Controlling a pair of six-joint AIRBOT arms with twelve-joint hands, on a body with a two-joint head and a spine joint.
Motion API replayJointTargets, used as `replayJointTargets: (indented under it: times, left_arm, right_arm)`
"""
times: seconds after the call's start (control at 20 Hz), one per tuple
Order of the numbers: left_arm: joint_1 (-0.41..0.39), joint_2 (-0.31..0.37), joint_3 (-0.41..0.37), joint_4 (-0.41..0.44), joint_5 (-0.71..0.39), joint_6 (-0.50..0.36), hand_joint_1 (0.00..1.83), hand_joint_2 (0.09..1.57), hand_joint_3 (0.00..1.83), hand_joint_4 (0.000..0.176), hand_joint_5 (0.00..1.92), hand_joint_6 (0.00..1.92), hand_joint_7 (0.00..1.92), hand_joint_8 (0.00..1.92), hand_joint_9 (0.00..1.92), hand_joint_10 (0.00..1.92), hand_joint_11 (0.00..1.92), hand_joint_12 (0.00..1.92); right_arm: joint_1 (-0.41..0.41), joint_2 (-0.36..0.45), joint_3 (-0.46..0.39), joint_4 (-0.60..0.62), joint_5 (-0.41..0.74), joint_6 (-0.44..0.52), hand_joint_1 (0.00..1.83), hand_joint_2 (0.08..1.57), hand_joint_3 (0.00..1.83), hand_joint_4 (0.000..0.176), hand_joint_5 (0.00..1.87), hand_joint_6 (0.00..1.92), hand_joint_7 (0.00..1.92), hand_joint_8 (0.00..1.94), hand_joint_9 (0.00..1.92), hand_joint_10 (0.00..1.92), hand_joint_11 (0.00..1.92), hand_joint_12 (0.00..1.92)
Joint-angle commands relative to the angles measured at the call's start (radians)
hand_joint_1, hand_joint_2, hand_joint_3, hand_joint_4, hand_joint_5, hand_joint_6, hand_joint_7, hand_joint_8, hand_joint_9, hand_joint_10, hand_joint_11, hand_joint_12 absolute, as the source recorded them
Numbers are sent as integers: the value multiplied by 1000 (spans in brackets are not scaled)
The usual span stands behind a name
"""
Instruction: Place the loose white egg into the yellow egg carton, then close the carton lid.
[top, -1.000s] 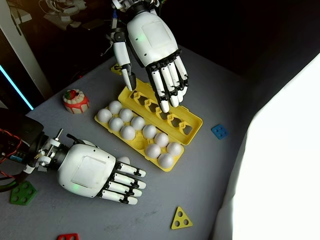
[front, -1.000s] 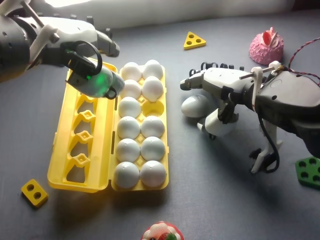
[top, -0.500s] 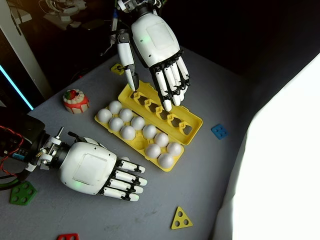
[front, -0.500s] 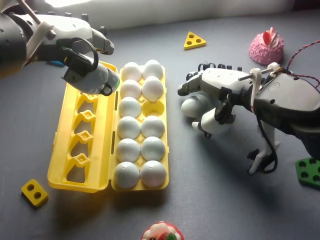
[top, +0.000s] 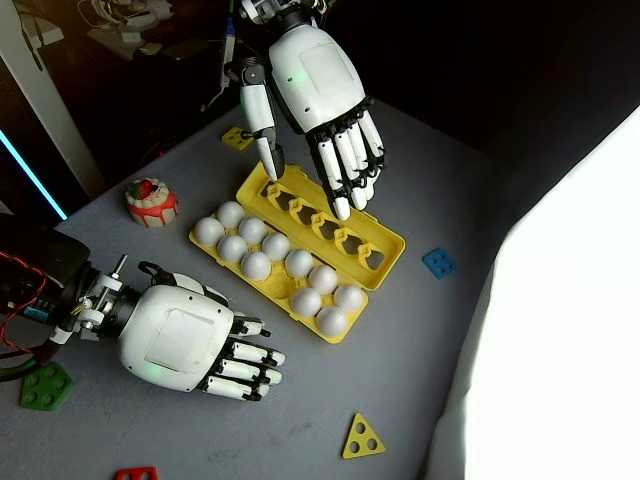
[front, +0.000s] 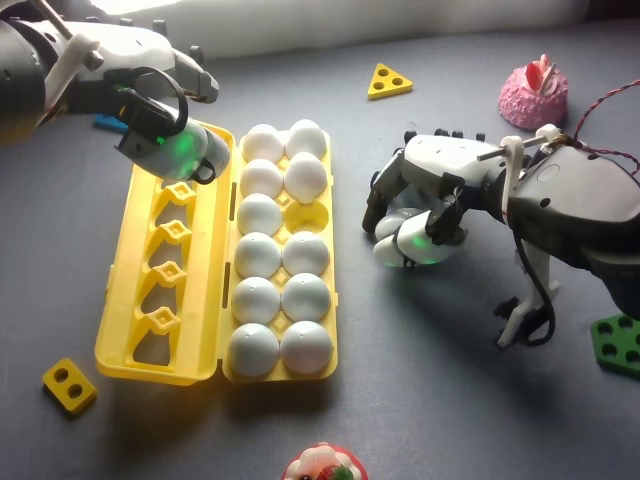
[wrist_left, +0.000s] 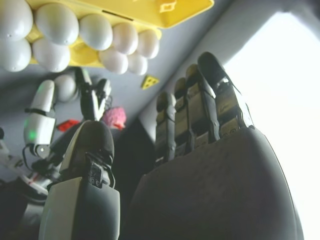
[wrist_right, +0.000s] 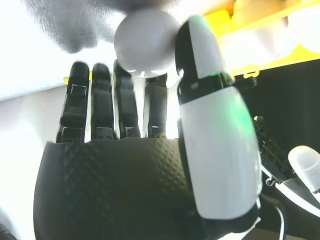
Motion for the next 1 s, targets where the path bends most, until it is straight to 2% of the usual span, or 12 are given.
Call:
replayJointTargets:
  times: [0.0, 0.3, 0.4, 0.7, 0.85, 0.95]
  left_arm:
    - [-12, 2, 3, 58, 32, 5, 398, 1370, 0, 45, 229, 4, 207, 2, 239, 3, 0, 825]
    - [-13, 2, 2, 58, 35, 5, 376, 1372, 1, 42, 233, 2, 209, 0, 236, 0, 0, 882]
    - [-13, 2, 4, 62, 40, 5, 390, 1367, 0, 43, 240, 6, 213, 2, 233, 6, 0, 892]
    - [-18, 0, 16, 62, 45, 4, 383, 1368, 1, 42, 242, 2, 206, 1, 232, 3, 0, 887]
    - [-16, 0, 20, 62, 45, 4, 377, 1374, 3, 42, 227, 1, 186, 2, 208, 3, 0, 815]
    - [-16, 0, 20, 62, 45, 4, 391, 1369, 0, 44, 229, 2, 194, 4, 216, 6, 0, 820]
  right_arm:
    - [2, 3, 3, -39, 39, 10, 1142, 1136, 5, 0, 937, 1048, 515, 15, 274, 22, 0, 667]
    - [17, 10, 2, -39, 28, 16, 1134, 1153, 1, 0, 907, 1104, 550, 4, 285, 9, 0, 562]
    - [25, 13, -1, -39, 28, 17, 1141, 1141, 0, 0, 932, 1069, 561, 3, 323, 13, 0, 752]
    - [21, 9, -2, -41, 34, 20, 1146, 1134, 0, 0, 947, 1041, 563, 3, 314, 5, 0, 789]
    - [18, -13, -2, -107, 54, 20, 1147, 1130, 0, 0, 955, 1027, 565, 2, 320, 6, 0, 822]
    - [23, -18, -2, -108, 56, 24, 1144, 1133, 0, 0, 947, 1038, 554, 0, 304, 1, 0, 813]
